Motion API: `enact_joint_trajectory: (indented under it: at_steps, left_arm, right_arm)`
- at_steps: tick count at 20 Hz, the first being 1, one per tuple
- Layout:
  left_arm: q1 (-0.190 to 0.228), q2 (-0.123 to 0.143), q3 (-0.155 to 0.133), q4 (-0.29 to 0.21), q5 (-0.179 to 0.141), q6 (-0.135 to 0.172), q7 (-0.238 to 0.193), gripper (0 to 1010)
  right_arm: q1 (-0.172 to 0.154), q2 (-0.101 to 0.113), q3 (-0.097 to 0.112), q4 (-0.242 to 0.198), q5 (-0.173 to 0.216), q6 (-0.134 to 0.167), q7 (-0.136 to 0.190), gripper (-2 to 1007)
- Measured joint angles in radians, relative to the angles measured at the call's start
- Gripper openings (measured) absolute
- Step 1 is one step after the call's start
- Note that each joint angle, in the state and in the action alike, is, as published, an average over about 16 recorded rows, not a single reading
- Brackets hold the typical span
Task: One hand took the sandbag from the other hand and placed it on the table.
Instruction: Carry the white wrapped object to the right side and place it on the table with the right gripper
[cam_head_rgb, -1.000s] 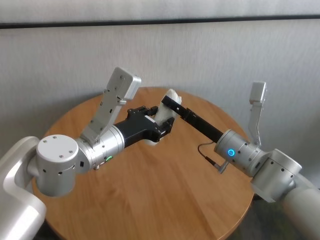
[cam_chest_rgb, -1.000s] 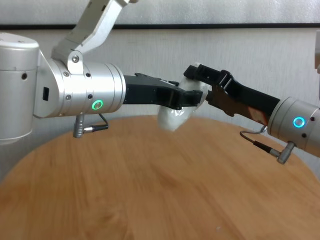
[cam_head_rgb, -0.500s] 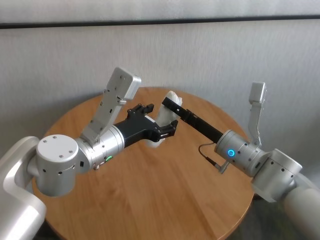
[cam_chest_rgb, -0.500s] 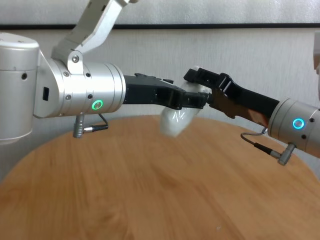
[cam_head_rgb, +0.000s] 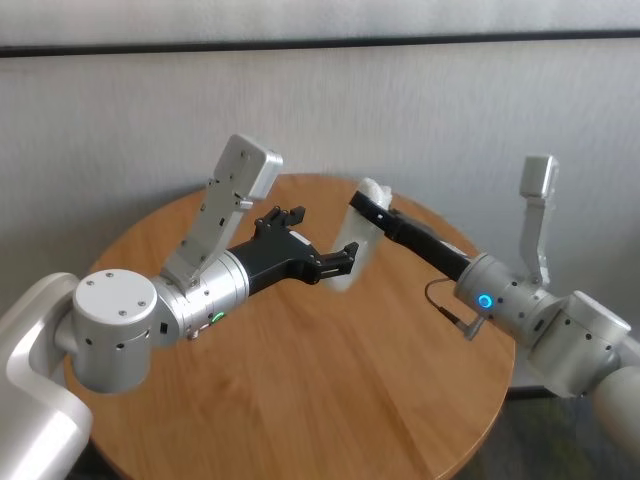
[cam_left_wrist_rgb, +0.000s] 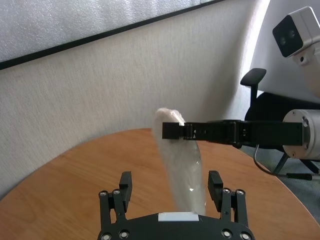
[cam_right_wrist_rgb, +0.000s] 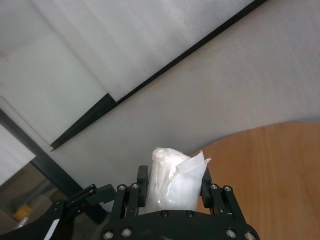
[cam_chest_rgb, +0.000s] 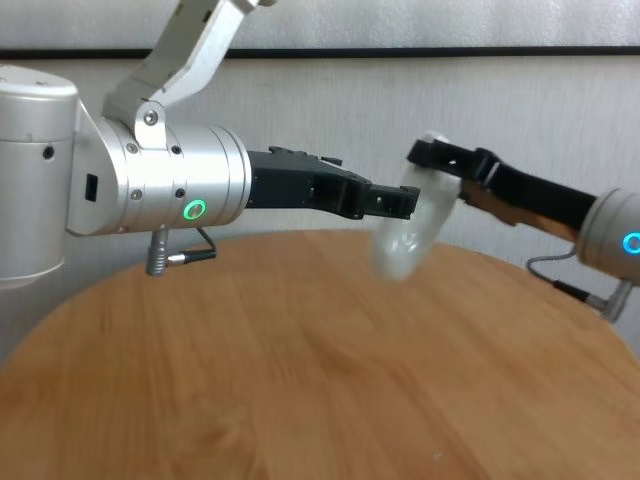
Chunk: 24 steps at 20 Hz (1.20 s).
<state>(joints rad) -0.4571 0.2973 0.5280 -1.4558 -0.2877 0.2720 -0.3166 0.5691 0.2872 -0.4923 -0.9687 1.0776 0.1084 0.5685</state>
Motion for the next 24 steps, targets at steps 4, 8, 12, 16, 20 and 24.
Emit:
enact_joint_trajectory:
  at_steps: [4, 8, 12, 16, 20, 24]
  left_arm:
    - [0.009, -0.006, -0.020, -0.002, 0.008, 0.014, 0.039, 1000]
    - [0.024, -0.020, -0.048, -0.006, 0.019, 0.030, 0.093, 1000]
    - [0.042, -0.036, -0.080, -0.010, 0.030, 0.046, 0.148, 1000]
    - [0.057, -0.050, -0.104, -0.016, 0.038, 0.055, 0.186, 1000]
    - [0.064, -0.060, -0.115, -0.019, 0.042, 0.058, 0.202, 1000]
    - [0.066, -0.062, -0.116, -0.020, 0.042, 0.058, 0.203, 1000]
  right_arm:
    - [-0.005, 0.038, -0.001, -0.025, -0.046, -0.009, -0.017, 600]
    - [-0.016, 0.086, -0.009, -0.067, -0.092, 0.006, -0.036, 599]
    - [-0.029, 0.140, -0.025, -0.118, -0.140, 0.047, -0.056, 599]
    - [-0.037, 0.193, -0.050, -0.170, -0.189, 0.109, -0.078, 599]
    - [-0.035, 0.231, -0.072, -0.202, -0.236, 0.166, -0.100, 598]
    - [-0.015, 0.245, -0.092, -0.199, -0.281, 0.206, -0.112, 598]
